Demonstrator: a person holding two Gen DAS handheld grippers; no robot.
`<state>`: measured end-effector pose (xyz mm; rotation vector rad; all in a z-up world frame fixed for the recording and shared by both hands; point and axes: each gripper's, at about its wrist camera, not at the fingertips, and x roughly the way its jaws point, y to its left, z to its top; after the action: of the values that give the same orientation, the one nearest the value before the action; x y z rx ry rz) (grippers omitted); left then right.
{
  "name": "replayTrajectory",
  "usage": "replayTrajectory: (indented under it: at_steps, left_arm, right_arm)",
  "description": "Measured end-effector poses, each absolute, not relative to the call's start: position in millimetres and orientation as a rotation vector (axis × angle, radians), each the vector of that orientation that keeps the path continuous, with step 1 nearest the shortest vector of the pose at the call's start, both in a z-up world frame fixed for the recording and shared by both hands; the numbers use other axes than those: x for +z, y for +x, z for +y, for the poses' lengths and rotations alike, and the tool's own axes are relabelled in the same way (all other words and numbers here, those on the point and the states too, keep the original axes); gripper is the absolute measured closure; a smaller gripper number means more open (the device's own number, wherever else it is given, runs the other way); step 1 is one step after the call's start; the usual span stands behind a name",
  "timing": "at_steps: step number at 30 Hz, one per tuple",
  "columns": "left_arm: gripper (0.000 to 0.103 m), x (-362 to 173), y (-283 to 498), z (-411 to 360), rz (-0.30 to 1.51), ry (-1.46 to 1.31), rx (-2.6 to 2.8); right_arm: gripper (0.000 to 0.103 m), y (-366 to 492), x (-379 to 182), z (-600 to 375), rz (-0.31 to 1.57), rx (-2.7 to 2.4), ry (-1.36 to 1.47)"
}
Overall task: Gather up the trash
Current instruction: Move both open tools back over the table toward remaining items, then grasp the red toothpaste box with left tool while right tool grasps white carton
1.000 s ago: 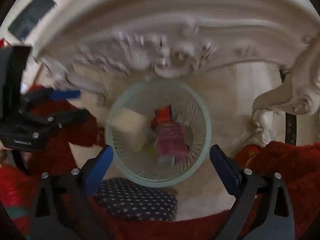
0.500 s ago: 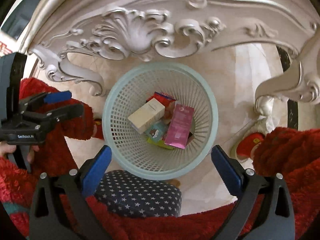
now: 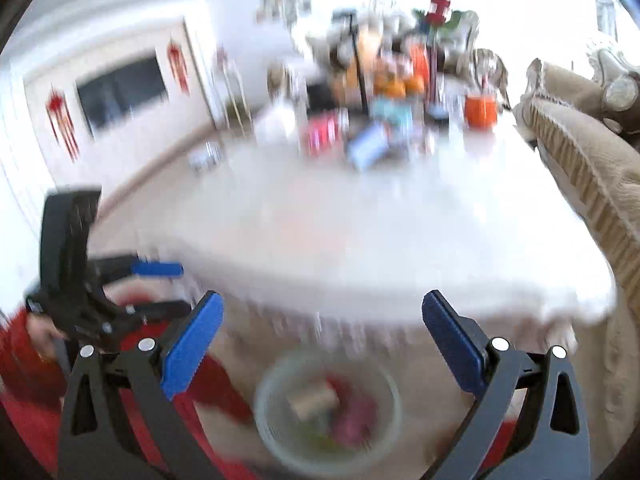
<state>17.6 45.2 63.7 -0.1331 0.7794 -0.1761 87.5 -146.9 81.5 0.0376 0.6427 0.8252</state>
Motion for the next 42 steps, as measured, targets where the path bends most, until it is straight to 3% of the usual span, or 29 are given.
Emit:
replayTrajectory:
  at_steps: [6, 14, 20, 33, 35, 36, 37, 39, 42]
  left_arm:
    - [0.013, 101.9, 115.5, 92.8, 0.66, -0.03, 0.07]
    - [0.013, 86.1, 267.0, 164.8, 0.728, -0.168, 0.187]
    - [0.013, 71.5, 334.3, 184.2, 0.794, -0.167, 0.223]
    - [0.013, 39.2, 384.0, 206.5, 0.903, -0.199, 0.258]
    - [0.028, 37.0, 384.7, 205.3, 0.909, -0.201, 0.231]
    - [0.05, 34.7, 385.0, 204.4, 0.924, -0.198, 0.224]
    - [0.066, 32.9, 385.0, 204.1, 0.934, -0.203, 0.213]
    - [0.066, 32.2, 383.1, 202.6, 0.935, -0.187, 0.205]
    - [0.066, 33.3, 377.6, 202.5, 0.939, -0.191, 0.189]
  right_arm:
    - [0.007, 199.9, 73.4, -98.3, 0.709, 0.783, 0.184]
    - [0.007, 317.0, 13.9, -43.9, 0.96, 0.757, 0.532]
    - [0.007, 349.0, -0.4, -25.8, 0.983, 0.703, 0.554]
    - [0.009, 359.2, 2.3, -4.1, 0.949, 0.676, 0.492]
    - [0.013, 363.9, 3.9, 0.8, 0.945, 0.677, 0.453]
    - [0.031, 365.0, 4.2, 3.3, 0.95, 0.684, 0.442]
    - [0.041, 366.0, 1.4, 4.0, 0.965, 0.7, 0.445]
    - [0.049, 367.1, -4.7, 1.9, 0.991, 0.757, 0.502]
    - [0.053, 362.9, -3.3, -3.7, 0.977, 0.767, 0.511]
